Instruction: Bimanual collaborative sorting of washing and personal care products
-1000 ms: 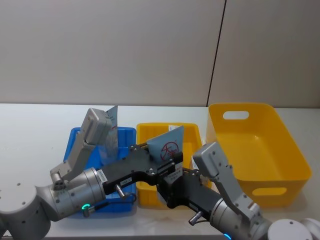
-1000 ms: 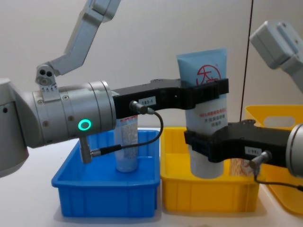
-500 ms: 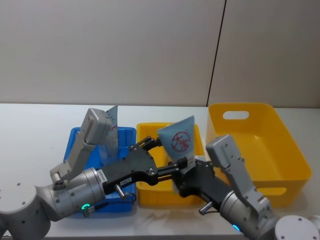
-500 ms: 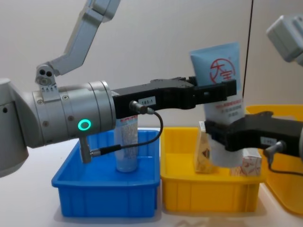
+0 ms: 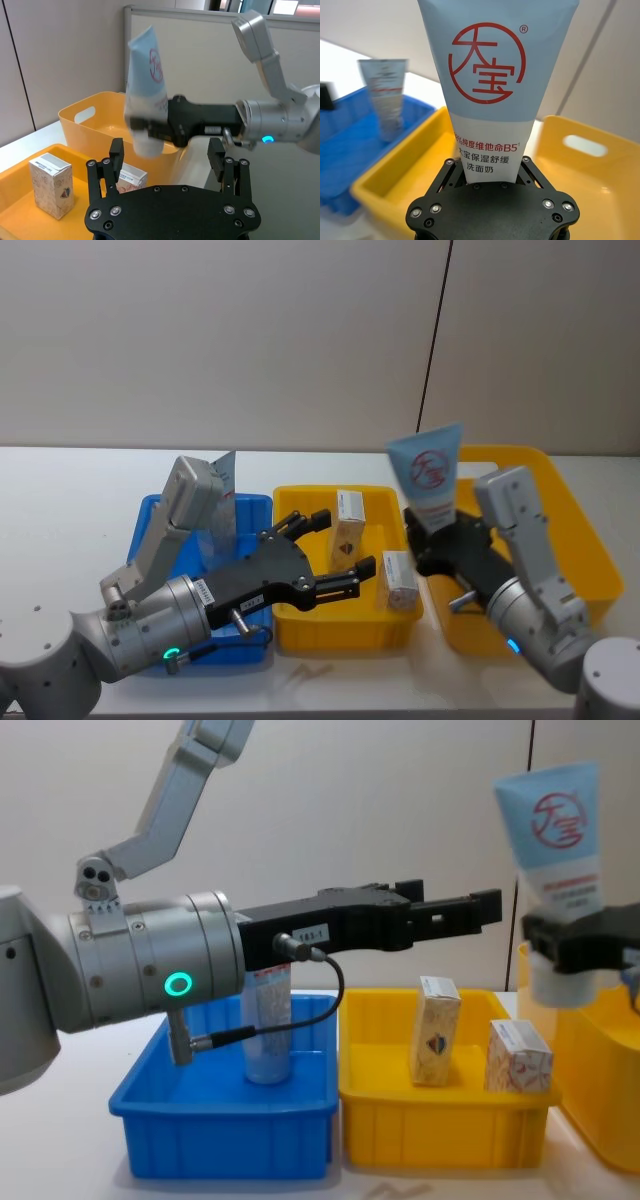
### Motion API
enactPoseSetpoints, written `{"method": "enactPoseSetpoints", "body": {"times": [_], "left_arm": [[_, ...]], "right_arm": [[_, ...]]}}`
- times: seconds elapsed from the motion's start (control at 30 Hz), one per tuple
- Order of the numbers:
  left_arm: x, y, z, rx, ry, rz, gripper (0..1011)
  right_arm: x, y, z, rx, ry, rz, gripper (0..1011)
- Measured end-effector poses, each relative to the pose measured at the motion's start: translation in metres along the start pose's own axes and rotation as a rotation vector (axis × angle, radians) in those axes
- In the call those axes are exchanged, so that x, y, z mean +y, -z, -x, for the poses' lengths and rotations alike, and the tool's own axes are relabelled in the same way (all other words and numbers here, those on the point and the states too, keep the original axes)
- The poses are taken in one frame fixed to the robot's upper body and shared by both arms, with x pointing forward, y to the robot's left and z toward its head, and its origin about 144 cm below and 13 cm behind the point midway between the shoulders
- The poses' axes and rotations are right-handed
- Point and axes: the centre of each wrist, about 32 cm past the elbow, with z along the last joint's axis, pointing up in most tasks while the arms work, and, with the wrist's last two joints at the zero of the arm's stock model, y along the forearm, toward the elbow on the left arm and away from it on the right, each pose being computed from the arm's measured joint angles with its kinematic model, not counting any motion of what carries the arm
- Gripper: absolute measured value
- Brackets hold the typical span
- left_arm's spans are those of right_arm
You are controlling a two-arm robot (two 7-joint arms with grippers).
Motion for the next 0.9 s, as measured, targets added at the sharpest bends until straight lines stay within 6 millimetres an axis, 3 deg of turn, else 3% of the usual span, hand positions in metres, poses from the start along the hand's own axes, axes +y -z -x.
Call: {"method": "enactPoseSetpoints", "body": {"times": [0.43, 0.9], "left_arm": [[0.0, 0.0, 0.0, 0.0, 0.0, 0.0, 1001], [0.0, 0.0, 0.0, 0.0, 0.0, 0.0, 1001]], "right_arm": [[0.003, -0.006, -0.039, -0.019, 0.225, -0.013, 229], [0.0, -0.003, -0.066, -0.009, 0.408, 0.082, 229]]}}
